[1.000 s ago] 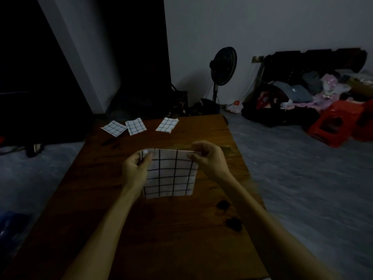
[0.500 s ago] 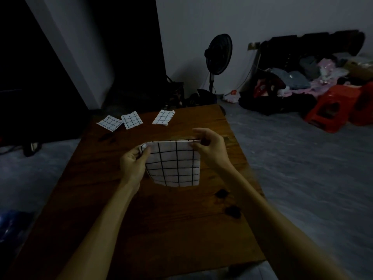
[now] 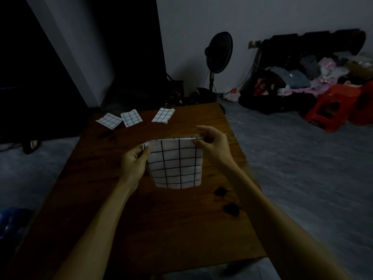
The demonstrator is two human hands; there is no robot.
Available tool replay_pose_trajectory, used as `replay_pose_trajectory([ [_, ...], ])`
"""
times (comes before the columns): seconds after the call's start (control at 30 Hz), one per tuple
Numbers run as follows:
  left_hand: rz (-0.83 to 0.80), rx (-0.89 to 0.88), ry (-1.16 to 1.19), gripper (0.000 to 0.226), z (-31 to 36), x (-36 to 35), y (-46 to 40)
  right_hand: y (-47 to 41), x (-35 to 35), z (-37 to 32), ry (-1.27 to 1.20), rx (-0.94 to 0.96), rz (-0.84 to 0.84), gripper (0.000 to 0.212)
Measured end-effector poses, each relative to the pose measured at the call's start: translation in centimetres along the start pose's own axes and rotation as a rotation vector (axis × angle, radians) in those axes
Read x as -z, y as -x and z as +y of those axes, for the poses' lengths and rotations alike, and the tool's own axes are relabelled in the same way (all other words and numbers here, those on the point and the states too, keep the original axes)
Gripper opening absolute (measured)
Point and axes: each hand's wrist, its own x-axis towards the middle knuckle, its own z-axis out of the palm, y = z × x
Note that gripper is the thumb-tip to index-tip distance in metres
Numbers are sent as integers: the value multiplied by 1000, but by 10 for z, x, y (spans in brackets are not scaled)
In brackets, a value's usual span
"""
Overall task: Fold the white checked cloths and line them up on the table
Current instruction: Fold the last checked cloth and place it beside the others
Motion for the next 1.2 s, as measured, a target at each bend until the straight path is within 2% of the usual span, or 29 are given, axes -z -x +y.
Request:
replay_pose_trajectory([
  [0.23,-61,2,-61,26,-3,-1,2,0,3,6,102,13,41,48],
  [0.33,-104,-38,-105,33,-3,-9,4,3,-6,4,424,221,80,61],
  [0.4,-133,-74,-135,45,0,-14,4,4,-18,0,627,370,-7,54],
  [0.47,-140,-73,-142,40,6,-18,4,3,-29,-6,682,416,-93,44],
  [0.53,-126,-67,-137,26,11,-17,5,0,-35,-9,667,432,-96,31],
  [0.63,-80,-105,-178,22,11,-13,7,-5,-33,-6,600,424,-62,16],
  [0.77,-4,-120,-211,28,2,-12,7,-5,-34,-2,591,431,-113,14],
  [0.9,-42,-201,-304,27,5,-19,6,-4,-51,-11,543,458,-174,25],
  [0.97,-31,-219,-300,23,8,-22,8,-6,-58,-16,510,462,-196,21],
  [1.2,-19,-190,-403,17,-4,-16,15,-7,-57,-24,337,290,-163,15],
])
